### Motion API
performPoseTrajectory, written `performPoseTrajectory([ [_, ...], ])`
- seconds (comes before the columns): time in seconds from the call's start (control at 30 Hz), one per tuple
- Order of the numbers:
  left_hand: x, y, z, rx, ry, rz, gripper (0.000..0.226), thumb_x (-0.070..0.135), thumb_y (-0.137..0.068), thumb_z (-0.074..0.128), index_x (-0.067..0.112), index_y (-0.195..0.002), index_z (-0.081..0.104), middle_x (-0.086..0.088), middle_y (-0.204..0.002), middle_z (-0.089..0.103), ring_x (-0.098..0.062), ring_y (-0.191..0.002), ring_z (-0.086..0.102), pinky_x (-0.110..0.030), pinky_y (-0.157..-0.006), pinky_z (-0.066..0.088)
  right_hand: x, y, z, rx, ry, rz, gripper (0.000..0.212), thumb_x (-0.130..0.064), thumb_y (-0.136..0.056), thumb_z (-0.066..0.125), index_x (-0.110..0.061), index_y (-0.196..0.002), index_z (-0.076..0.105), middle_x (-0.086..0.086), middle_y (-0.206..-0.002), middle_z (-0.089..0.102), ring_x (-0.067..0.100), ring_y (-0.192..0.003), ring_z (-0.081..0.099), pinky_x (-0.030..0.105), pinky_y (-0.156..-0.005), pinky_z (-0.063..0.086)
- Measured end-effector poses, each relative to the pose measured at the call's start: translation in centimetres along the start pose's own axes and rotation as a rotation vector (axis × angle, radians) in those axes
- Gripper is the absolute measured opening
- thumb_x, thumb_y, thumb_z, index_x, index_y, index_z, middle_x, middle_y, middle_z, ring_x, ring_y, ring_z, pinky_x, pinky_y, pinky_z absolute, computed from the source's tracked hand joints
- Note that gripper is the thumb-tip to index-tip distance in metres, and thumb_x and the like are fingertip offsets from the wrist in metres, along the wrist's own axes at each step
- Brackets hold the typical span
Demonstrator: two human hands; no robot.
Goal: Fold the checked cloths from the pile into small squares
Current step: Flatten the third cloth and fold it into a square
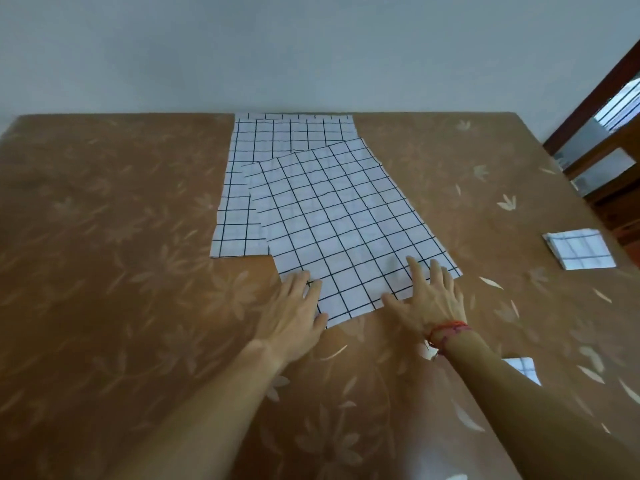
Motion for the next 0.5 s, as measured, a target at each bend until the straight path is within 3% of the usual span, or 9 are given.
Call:
performPoseTrajectory([
  [0.1, -0.2, -1.0, 1.3, -0.03, -0.005, 0.008, 0.062, 0.048, -0.097, 0.038, 0.019, -0.149, 0.022, -0.005, -0.161, 0.008, -0.025, -0.148, 0.001, -0.037, -0.118, 0.011, 0.5, -1.7, 0.6, -0.015, 0.016, 0.023, 0.099, -0.082, -0.071, 0.042, -0.035, -0.15, 0.007, 0.016, -0.159, 0.002, 0.035, -0.147, 0.0, 0.051, -0.117, 0.011],
  [0.23, -0.4, -1.5, 2.3, -0.052, 0.027, -0.017, 0.069, 0.053, -0.095, 0.04, 0.021, -0.152, 0.019, -0.002, -0.162, 0.004, -0.022, -0.148, -0.004, -0.038, -0.119, 0.01, 1.1, -2.5, 1.3, -0.033, 0.02, 0.022, 0.099, -0.085, -0.067, 0.039, -0.038, -0.148, 0.007, 0.015, -0.158, 0.004, 0.034, -0.146, 0.0, 0.052, -0.117, 0.011],
  [0.37, -0.4, -1.6, 2.3, -0.016, 0.07, -0.033, 0.064, 0.05, -0.096, 0.043, 0.019, -0.15, 0.027, -0.002, -0.161, 0.013, -0.021, -0.148, 0.003, -0.038, -0.118, 0.014, 1.0, -2.3, 1.7, -0.012, 0.053, -0.004, 0.086, -0.082, -0.073, 0.036, -0.042, -0.145, 0.015, 0.014, -0.156, 0.013, 0.034, -0.145, 0.007, 0.052, -0.116, 0.015],
  [0.5, -0.5, -1.6, 1.9, 0.06, 0.091, -0.032, 0.046, 0.036, -0.099, 0.048, 0.014, -0.14, 0.047, -0.003, -0.155, 0.032, -0.021, -0.145, 0.021, -0.036, -0.114, 0.025, 0.4, -1.3, 1.8, 0.057, 0.11, -0.034, 0.076, -0.074, -0.079, 0.038, -0.037, -0.144, 0.027, 0.011, -0.147, 0.032, 0.032, -0.136, 0.026, 0.048, -0.111, 0.025],
])
Point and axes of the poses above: each hand's wrist, its own y-axis away from the middle knuckle, its own z-axis out of the palm, x = y × z, the point moved 2 cm from there along -y, towards the middle knuckle
